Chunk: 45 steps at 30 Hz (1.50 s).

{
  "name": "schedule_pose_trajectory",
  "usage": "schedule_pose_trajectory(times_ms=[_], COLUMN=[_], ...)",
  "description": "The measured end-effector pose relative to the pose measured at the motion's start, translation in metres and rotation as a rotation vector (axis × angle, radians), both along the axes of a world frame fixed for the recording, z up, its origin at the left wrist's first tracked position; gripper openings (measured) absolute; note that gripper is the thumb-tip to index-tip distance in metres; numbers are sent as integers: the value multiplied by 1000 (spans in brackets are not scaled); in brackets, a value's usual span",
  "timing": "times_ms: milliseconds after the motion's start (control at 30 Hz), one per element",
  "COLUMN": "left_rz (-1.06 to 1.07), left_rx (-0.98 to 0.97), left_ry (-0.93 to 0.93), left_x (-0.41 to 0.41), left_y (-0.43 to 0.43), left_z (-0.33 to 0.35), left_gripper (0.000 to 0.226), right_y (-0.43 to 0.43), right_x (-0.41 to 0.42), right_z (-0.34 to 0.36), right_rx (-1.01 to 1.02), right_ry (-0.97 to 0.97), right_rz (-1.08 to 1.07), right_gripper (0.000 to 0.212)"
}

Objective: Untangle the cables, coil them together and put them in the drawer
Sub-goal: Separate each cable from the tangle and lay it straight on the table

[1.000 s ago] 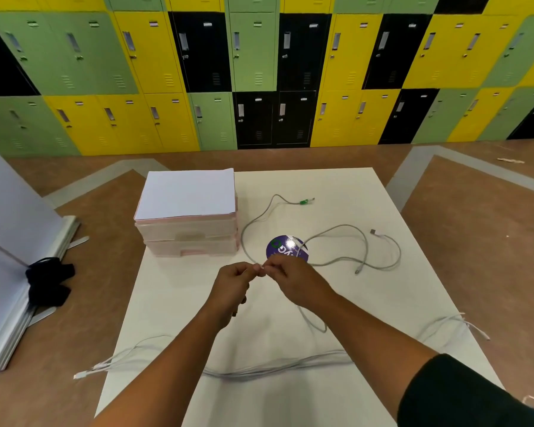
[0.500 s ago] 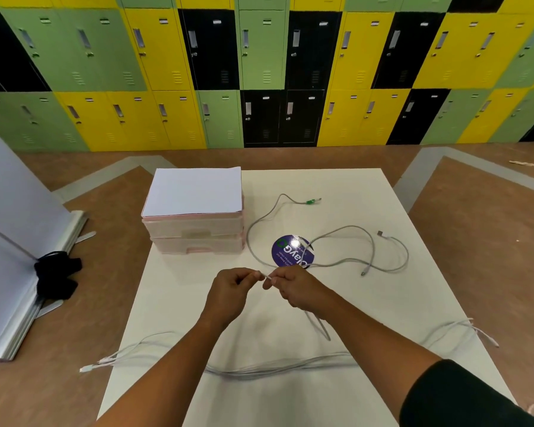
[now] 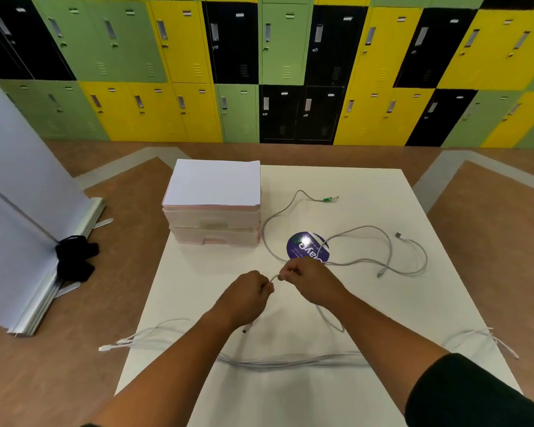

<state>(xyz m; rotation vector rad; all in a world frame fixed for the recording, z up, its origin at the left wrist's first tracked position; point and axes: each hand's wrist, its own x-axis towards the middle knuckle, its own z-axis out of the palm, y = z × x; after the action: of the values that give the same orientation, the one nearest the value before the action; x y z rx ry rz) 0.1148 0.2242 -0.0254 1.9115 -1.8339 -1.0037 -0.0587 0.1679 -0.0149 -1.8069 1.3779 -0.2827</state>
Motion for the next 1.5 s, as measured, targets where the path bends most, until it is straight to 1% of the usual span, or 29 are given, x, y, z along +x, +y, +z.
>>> schedule_pose_trajectory(times_ms=[100,167,200,233,300,367,467,567,633,733,767,967,1033,1167,1300,1400,1500], left_rz=[91,117,111,98,69,47,9,-10,-26,-55,-63,-102,-88,-99,-76,-64,-50], left_rx=[-28,-25,-39,-69,-140,-186,-231,-261,-269,-243,-250,-307,-298,-301,-309,-377,-460], left_ry=[190,237,216,151,-63,-224,-381,-495,-479,-345,-338,-440,-466,-542,-570,-604,-659], left_x=[2,4,5,7,16,29,43,47,43,41,42,58,68,87,107,113,113], left_y=[5,6,6,5,5,6,12,18,20,24,25,25,27,32,39,43,44], left_z=[-4,-1,0,1,3,0,-4,-10,-14,-19,-20,-25,-28,-29,-31,-38,-41], left_gripper=[27,28,29,31,34,35,37,40,39,30,29,29,29,36,36,32,24], right_y=[2,5,6,7,8,6,3,6,10,16,17,19,19,22,22,22,22], right_x=[9,15,17,19,22,22,23,34,42,50,52,49,49,55,61,65,70], right_z=[0,0,1,1,1,0,1,2,1,-1,-2,-7,-5,-3,-4,-6,-11], right_rx=[14,15,17,22,36,66,107,81,77,70,67,109,141,168,187,148,155], right_ry=[-9,-9,-14,-14,16,60,100,114,86,57,56,114,107,118,128,115,69], right_rz=[35,52,53,56,79,132,184,186,182,176,179,193,208,247,262,275,249], right_gripper=[19,20,20,22,27,27,23,22,23,23,23,31,29,27,27,21,15])
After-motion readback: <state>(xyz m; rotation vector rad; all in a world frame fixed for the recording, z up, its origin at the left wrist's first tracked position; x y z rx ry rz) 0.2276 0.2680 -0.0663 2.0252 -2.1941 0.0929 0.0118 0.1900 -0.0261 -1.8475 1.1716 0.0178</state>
